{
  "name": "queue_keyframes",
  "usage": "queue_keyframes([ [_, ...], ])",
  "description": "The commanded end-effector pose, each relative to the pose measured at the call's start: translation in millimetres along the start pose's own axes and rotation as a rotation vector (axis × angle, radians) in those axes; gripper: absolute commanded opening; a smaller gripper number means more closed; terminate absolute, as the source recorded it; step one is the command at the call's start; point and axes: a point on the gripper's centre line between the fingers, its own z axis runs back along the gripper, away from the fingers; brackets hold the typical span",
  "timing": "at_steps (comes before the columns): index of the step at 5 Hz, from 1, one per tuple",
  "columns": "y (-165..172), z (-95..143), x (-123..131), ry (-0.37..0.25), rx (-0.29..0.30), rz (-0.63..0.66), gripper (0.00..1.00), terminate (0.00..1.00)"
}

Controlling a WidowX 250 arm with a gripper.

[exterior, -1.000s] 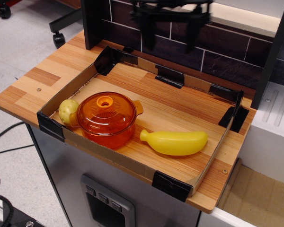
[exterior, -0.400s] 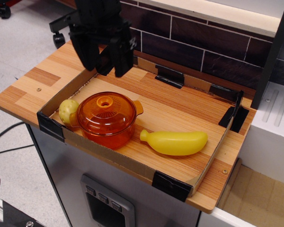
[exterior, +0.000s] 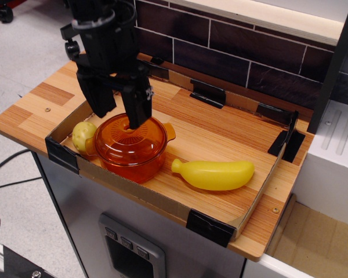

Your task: Take lid off pot

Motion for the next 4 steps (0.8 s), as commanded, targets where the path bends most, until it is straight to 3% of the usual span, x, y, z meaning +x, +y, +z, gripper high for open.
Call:
queue_keyframes([
  [1, -5.8, 0.7, 9.4, -0.046, 0.019, -0.012, 1.00, 0.00],
  [4, -3.1, -14.7, 11.4, -0.038, 0.057, -0.020, 1.00, 0.00],
])
